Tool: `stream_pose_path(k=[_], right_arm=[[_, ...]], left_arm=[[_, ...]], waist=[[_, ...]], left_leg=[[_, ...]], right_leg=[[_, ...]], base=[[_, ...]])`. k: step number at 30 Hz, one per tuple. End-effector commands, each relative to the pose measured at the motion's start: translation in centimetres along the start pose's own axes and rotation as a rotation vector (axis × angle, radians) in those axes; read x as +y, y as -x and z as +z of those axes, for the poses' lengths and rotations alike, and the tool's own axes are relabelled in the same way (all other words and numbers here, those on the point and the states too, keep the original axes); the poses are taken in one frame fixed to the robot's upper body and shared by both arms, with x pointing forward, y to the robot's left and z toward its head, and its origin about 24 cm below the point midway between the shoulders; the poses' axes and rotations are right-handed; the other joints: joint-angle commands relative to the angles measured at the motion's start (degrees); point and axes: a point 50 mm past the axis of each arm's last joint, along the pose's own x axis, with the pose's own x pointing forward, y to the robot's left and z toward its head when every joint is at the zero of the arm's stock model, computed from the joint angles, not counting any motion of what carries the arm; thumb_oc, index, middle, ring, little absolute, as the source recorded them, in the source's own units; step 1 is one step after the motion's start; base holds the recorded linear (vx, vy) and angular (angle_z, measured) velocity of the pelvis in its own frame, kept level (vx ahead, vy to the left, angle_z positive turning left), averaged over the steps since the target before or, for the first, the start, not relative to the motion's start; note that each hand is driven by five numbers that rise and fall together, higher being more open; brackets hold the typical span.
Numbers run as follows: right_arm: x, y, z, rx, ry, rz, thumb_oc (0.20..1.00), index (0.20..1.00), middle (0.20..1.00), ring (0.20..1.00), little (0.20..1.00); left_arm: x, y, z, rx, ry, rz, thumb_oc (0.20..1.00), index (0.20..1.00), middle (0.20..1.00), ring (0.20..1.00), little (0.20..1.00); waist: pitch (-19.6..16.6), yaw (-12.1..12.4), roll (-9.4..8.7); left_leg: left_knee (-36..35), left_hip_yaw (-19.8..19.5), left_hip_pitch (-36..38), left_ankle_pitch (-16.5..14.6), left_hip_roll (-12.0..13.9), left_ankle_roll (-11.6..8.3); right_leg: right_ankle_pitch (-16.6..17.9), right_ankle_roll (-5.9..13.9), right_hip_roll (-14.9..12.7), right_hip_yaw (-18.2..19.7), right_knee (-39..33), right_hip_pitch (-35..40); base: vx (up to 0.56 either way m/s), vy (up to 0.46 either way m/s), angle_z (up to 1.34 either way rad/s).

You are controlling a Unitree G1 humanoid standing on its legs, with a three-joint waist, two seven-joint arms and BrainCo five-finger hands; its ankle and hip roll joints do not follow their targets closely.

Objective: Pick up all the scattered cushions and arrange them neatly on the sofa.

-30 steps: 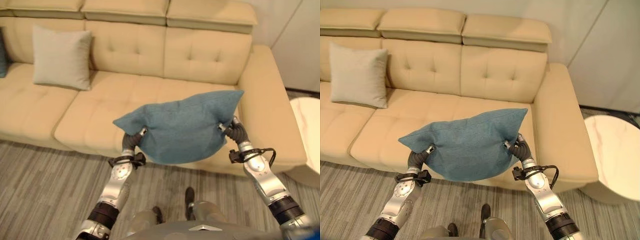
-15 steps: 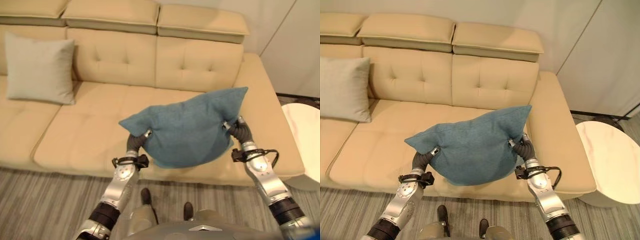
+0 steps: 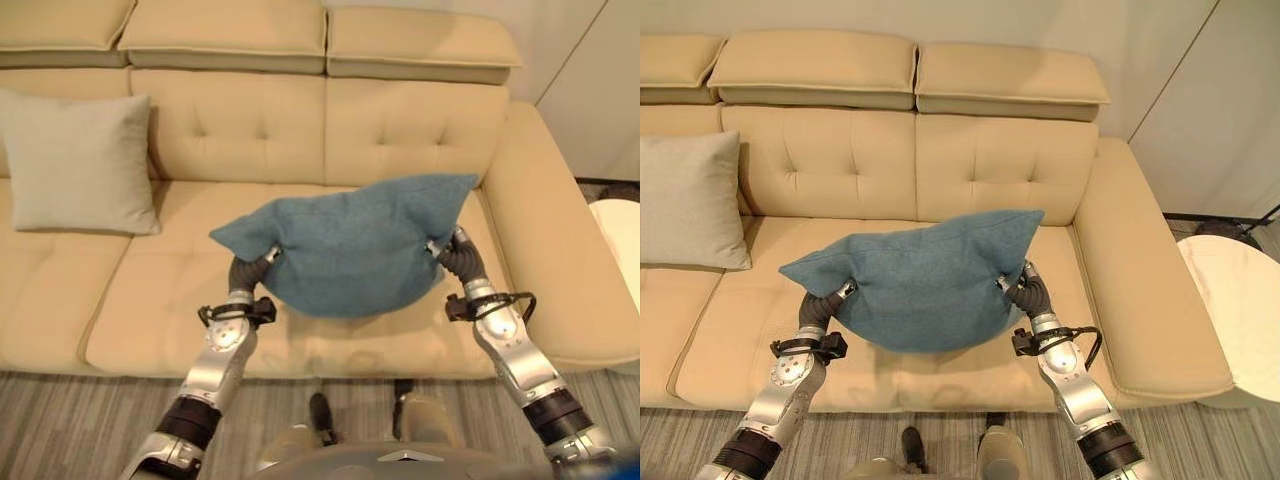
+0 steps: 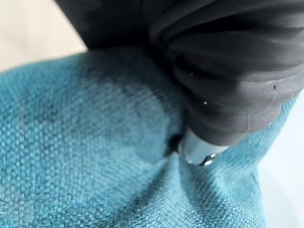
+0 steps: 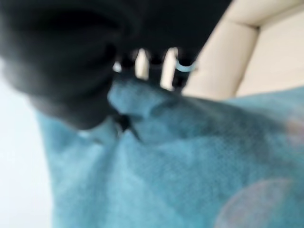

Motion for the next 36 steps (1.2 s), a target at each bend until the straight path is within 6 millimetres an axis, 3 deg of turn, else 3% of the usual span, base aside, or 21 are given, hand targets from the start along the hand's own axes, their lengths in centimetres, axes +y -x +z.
stream_pose_path(k=[1,6,11,15,16,17,18,19,20,26,36], right_arm=[[0.2,-2.2,6.5,-0.335,-0.022,0.021,0.2,0.2,0.2,0.2,0.2],[0.0,-3.1,7.5,-0.369,0.004,0.003,0.2,0.2,0.2,0.2,0.2],[1.1,-6.0,10.8,-0.467,0.014,-0.005,0.2,0.2,0.2,0.2,0.2],[0.8,-8.8,14.5,-0.545,0.069,-0.043,0.2,0.2,0.2,0.2,0.2],[0.3,-9.9,16.3,-0.578,0.086,-0.072,0.2,0.2,0.2,0.2,0.2],[0.3,-9.9,16.3,-0.578,0.086,-0.072,0.2,0.2,0.2,0.2,0.2],[-0.3,-10.8,17.6,-0.595,0.106,-0.099,0.2,0.2,0.2,0.2,0.2],[-0.3,-10.9,17.7,-0.598,0.106,-0.1,0.2,0.2,0.2,0.2,0.2],[-0.7,-11.6,19.1,-0.62,0.125,-0.12,0.2,0.2,0.2,0.2,0.2],[-1.7,-13.2,22.3,-0.651,0.165,-0.171,0.2,0.2,0.2,0.2,0.2],[-1.8,-14.5,23.3,-0.627,0.243,-0.157,0.2,0.2,0.2,0.2,0.2]], left_arm=[[-5.5,-1.5,6.6,-0.325,0.062,-0.227,0.2,0.2,0.2,0.2,0.2],[-6.6,-2.7,8.4,-0.389,0.048,-0.24,0.2,0.2,0.2,0.2,0.2],[-8.7,-4.8,12.3,-0.509,0.052,-0.236,0.2,0.2,0.2,0.2,0.2],[-10.2,-6.6,17.4,-0.653,0.046,-0.225,0.2,0.2,0.2,0.2,0.2],[-10.7,-7.0,19.6,-0.712,0.041,-0.225,0.2,0.2,0.2,0.2,0.2],[-10.7,-7.0,19.7,-0.713,0.041,-0.225,0.2,0.2,0.2,0.2,0.2],[-11.1,-7.5,21.3,-0.753,0.034,-0.214,0.2,0.2,0.2,0.2,0.2],[-11.1,-7.5,21.5,-0.756,0.034,-0.214,0.2,0.2,0.2,0.2,0.2],[-11.4,-7.9,22.9,-0.788,0.024,-0.206,0.2,0.2,0.2,0.2,0.2],[-11.5,-8.8,27.4,-0.877,-0.029,-0.168,0.2,0.2,0.2,0.2,0.2],[-11.3,-9.7,29.8,-0.887,-0.098,-0.162,0.2,0.2,0.2,0.2,0.2]], waist=[[-4.6,-0.5,-0.33],[-4.7,-0.9,0.21],[-3.4,-1.2,1.58],[-1.2,-1.2,2.71],[-0.5,-1.0,2.98],[-0.5,-1.0,2.99],[0.3,-0.8,3.19],[0.3,-0.9,3.19],[0.9,-0.6,3.33],[1.9,0.0,3.34],[3.6,0.1,3.53]], left_leg=[[5.2,-1.5,-0.3,-1.9,3.8,-5.49],[3.5,-1.6,0.2,-1.1,4.4,-6.05],[1.2,-1.3,-0.8,0.6,4.8,-6.55],[0.7,-1.8,-4.9,2.3,4.9,-6.7],[1.0,-2.3,-7.1,2.8,5.0,-6.72],[1.0,-2.3,-7.2,2.8,5.0,-6.72],[1.3,-2.7,-8.9,3.2,4.9,-6.74],[1.3,-2.7,-9.1,3.2,4.9,-6.73],[1.4,-3.0,-10.6,3.6,4.9,-6.81],[2.0,-3.6,-16.6,4.9,4.9,-7.07],[3.7,-4.3,-23.2,5.7,5.1,-7.43]], right_leg=[[-1.2,2.87,2.0,-2.4,-0.6,4.8],[-1.4,2.52,2.6,-3.2,-2.7,6.3],[-0.5,2.57,3.2,-3.4,-5.0,5.5],[0.5,2.79,3.2,-3.2,-4.2,1.0],[0.7,2.8,3.0,-3.1,-3.3,-1.3],[0.7,2.8,3.0,-3.1,-3.2,-1.4],[1.0,2.74,2.9,-3.1,-2.5,-3.2],[1.0,2.73,2.8,-3.1,-2.4,-3.4],[1.3,2.74,2.7,-2.9,-1.9,-5.2],[2.6,2.54,2.7,-2.2,-0.8,-11.4],[4.2,2.6,2.4,-1.3,-0.3,-18.0]], base=[[0.14,-0.12,-0.04],[0.05,-0.067,-0.02],[-0.04,-0.037,0.01],[-0.16,0.001,0.02],[-0.13,0.002,0.06],[-0.15,0.009,0.09],[-0.07,0.005,0.09],[-0.12,0.01,0.09],[-0.09,0.008,0.08],[-0.06,0.0,0.02],[0.0,0.001,0.0]])
